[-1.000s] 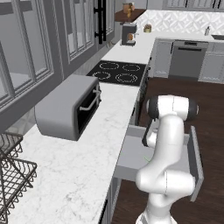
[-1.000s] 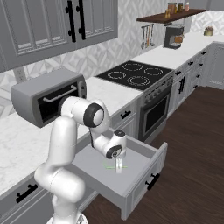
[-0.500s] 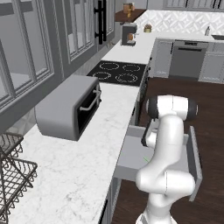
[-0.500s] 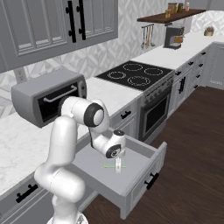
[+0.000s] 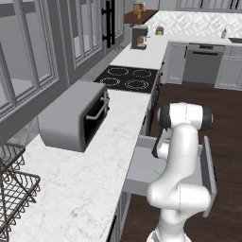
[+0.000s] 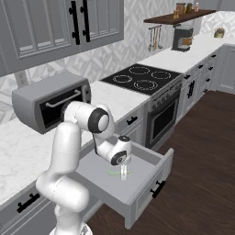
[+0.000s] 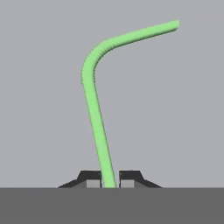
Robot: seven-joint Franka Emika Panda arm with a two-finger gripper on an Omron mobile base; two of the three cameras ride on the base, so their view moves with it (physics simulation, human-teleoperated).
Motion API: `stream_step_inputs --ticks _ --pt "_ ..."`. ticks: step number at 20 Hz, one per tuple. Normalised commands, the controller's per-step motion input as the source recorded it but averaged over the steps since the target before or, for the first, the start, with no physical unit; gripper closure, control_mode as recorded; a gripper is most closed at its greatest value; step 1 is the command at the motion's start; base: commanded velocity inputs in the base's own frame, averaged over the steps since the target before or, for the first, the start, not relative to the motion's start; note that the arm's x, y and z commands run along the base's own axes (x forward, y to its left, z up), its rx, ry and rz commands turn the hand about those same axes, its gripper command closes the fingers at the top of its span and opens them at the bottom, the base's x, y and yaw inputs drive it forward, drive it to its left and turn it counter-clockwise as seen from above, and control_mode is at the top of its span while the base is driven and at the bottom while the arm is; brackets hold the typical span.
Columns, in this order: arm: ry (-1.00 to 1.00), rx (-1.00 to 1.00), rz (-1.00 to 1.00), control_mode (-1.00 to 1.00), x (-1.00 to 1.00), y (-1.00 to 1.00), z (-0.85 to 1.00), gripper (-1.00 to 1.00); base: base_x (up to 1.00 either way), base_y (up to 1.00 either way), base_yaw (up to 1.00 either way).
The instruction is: Take a straw from the drawer in front and place it inside the glass cup on the dining counter.
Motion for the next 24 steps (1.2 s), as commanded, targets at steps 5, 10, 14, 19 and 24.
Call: stream_step_inputs --ticks 5,10,14,19,24 --pt "-0.01 0.00 0.00 -1.00 0.00 0.00 0.00 1.00 0.00 0.00 0.00" --pt "-0.04 0.00 0.00 -1.00 -0.12 0.03 0.25 1.00 0.00 0.00 0.00" --pt "-0.01 0.00 0.00 -1.00 -0.45 0.01 0.97 1.00 0.00 0.00 0.00" --pt "-0.05 0.00 0.00 -1.00 -0.55 0.00 1.00 1.00 0.00 0.00 0.00" --pt "-0.03 0.00 0.00 -1.00 -0.34 0.00 1.00 1.00 0.00 0.00 0.00"
